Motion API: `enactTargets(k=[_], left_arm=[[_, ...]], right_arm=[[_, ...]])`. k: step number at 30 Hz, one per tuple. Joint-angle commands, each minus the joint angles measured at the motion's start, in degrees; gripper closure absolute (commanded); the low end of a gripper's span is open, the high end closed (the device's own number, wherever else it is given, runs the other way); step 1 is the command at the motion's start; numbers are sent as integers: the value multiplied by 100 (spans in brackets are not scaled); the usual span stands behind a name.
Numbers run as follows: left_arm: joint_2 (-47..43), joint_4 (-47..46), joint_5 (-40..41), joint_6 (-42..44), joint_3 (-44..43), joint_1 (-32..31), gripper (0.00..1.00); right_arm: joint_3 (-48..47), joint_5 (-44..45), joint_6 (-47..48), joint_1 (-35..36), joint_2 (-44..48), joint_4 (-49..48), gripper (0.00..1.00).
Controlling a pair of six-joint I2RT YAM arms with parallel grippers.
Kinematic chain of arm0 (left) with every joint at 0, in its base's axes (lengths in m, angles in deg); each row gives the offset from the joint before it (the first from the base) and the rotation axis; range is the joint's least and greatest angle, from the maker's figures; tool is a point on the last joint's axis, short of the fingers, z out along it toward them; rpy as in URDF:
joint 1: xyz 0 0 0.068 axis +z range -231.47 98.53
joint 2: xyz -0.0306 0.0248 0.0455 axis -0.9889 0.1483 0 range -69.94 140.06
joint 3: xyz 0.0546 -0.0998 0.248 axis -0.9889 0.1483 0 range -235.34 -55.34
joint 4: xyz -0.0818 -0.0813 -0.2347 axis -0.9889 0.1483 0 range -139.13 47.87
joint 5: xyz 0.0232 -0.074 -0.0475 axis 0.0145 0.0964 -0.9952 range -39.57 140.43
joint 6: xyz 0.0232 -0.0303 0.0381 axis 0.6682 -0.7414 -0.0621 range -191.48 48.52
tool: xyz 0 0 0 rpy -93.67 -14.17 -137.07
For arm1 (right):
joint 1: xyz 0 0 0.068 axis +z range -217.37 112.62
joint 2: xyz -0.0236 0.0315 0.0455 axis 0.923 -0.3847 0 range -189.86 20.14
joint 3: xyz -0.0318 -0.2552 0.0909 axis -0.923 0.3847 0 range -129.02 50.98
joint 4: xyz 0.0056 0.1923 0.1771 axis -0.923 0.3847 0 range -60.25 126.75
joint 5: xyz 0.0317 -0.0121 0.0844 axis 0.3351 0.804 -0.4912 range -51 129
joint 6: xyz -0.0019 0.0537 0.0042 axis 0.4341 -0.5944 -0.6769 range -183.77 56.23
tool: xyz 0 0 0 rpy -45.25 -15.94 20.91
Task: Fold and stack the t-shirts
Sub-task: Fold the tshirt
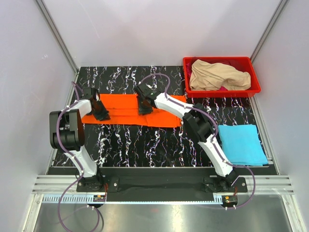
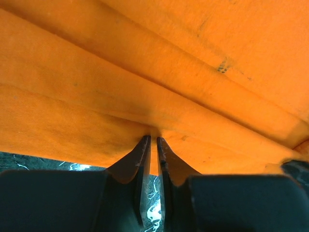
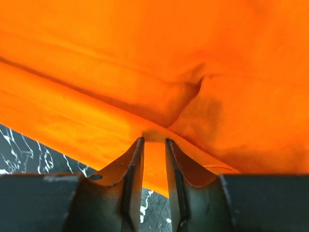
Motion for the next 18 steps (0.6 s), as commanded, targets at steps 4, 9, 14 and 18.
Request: enactTargets(k=[4,9,14,18], left_arm=[[47,-25,277,67,-32,51,84],[-76,124,312,173,-128,42,84],[-322,177,216,138,-277,42,82],[-262,283,260,279,-725,59,82]], right_arm=[[-1172,604,419,-341,-390,-264,68],[-2036,191,639,-465,-541,377,68],[-590,-73,419,-185,416,-129,68],[36,-310,235,114,830,-350,67]])
